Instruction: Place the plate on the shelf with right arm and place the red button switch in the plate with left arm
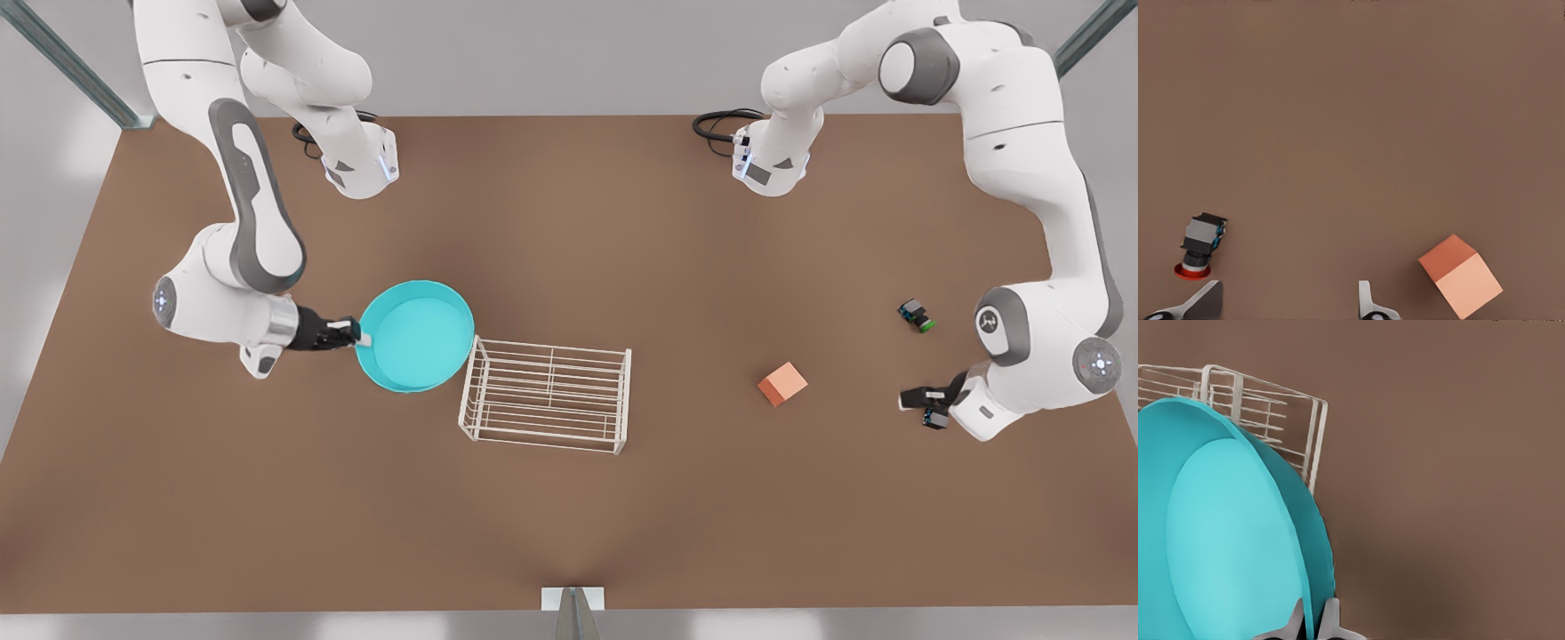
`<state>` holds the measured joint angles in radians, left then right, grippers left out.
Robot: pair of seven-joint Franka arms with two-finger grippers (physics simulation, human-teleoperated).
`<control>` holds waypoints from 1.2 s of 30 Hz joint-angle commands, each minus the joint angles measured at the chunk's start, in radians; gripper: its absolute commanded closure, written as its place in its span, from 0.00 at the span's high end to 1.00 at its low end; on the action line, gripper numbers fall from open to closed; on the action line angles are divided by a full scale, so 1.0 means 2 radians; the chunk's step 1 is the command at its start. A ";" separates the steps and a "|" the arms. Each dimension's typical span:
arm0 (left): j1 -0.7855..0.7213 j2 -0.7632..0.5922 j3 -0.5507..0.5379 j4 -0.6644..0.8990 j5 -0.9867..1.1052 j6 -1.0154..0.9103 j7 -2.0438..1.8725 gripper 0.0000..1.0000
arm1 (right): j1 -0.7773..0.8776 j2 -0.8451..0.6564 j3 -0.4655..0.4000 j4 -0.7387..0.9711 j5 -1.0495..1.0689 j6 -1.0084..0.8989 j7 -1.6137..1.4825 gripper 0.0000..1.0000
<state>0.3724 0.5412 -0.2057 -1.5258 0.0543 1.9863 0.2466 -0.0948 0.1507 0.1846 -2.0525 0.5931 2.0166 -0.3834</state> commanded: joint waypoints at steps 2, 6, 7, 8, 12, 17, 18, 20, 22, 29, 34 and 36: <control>0.012 0.019 0.000 0.000 -0.003 0.103 0.383 1.00 | 0.001 -0.009 0.029 0.006 0.019 -0.029 0.014 0.17; 0.023 0.042 0.022 0.004 0.021 0.134 0.442 1.00 | 0.024 -0.002 0.069 0.021 0.049 -0.002 0.058 0.17; 0.026 0.051 0.027 0.004 0.023 0.137 0.443 1.00 | 0.037 0.007 0.069 0.028 0.052 0.014 0.075 0.17; 0.026 0.056 0.027 0.004 0.023 0.144 0.443 1.00 | 0.049 0.009 0.069 0.036 0.056 0.022 0.091 0.17; 0.025 0.074 0.026 -0.004 0.021 0.173 0.491 1.00 | 0.079 0.049 0.069 0.064 0.056 0.081 0.139 0.17; 0.038 0.075 0.027 -0.044 0.019 0.203 0.486 1.00 | 0.107 0.090 0.065 0.097 0.056 0.147 0.166 0.17; 0.039 0.071 0.027 -0.055 0.018 0.204 0.463 1.00 | 0.112 0.100 0.065 0.100 0.056 0.165 0.166 0.17; 0.048 0.052 0.027 -0.084 0.018 0.208 0.438 1.00 | 0.119 0.116 0.063 0.106 0.055 0.180 0.166 0.17; 0.062 0.055 0.027 -0.097 0.017 0.230 0.433 1.00 | 0.129 0.130 0.060 0.113 0.054 0.197 0.165 0.17; 0.067 0.069 0.035 -0.099 0.030 0.270 0.329 1.00 | 0.140 0.143 0.047 0.120 0.055 0.220 0.179 1.00; 0.067 0.070 0.045 -0.115 0.028 0.269 0.112 1.00 | 0.137 -0.019 0.006 0.120 0.022 0.086 0.245 1.00; 0.068 0.074 0.045 -0.111 0.027 0.270 0.103 1.00 | 0.136 -0.056 -0.046 0.133 -0.082 -0.039 0.235 1.00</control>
<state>0.5071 0.6884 -0.1167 -1.7500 0.1091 2.5088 0.8038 0.1910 0.0733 0.1176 -1.7952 0.5438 2.2377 -0.0855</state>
